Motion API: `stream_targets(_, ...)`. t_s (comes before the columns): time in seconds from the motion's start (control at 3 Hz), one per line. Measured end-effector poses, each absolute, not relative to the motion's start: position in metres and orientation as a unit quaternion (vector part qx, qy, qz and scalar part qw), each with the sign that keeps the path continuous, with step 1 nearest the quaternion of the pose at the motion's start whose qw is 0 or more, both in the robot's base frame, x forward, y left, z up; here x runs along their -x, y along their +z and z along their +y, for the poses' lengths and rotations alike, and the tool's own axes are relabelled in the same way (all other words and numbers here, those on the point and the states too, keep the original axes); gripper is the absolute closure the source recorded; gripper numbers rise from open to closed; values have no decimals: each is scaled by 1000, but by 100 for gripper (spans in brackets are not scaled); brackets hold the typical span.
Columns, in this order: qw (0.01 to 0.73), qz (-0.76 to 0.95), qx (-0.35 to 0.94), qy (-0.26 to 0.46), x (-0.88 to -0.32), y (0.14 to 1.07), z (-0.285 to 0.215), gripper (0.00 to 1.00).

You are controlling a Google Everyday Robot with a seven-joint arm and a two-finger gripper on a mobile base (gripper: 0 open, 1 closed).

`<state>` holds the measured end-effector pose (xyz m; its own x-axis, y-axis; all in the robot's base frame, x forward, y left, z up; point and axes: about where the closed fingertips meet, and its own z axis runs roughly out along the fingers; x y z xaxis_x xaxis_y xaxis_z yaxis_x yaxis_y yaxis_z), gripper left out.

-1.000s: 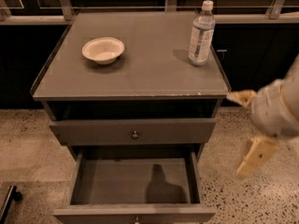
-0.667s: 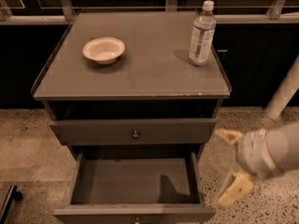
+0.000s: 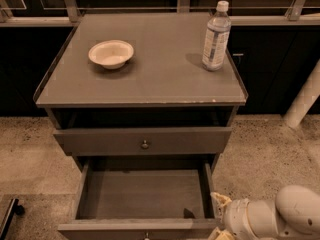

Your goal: Close bottom drawer

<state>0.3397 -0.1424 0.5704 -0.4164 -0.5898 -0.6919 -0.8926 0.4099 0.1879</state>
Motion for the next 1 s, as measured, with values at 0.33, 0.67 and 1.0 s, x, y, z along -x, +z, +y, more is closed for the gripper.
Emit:
stream_targets(0.33,288,805,446,264,-354,553,-146,18)
stream_targets(0.67,288,805,447,263,-354,554,-146,41)
stream_targets(1.0,288,805,447,263,-354,554,-146,64)
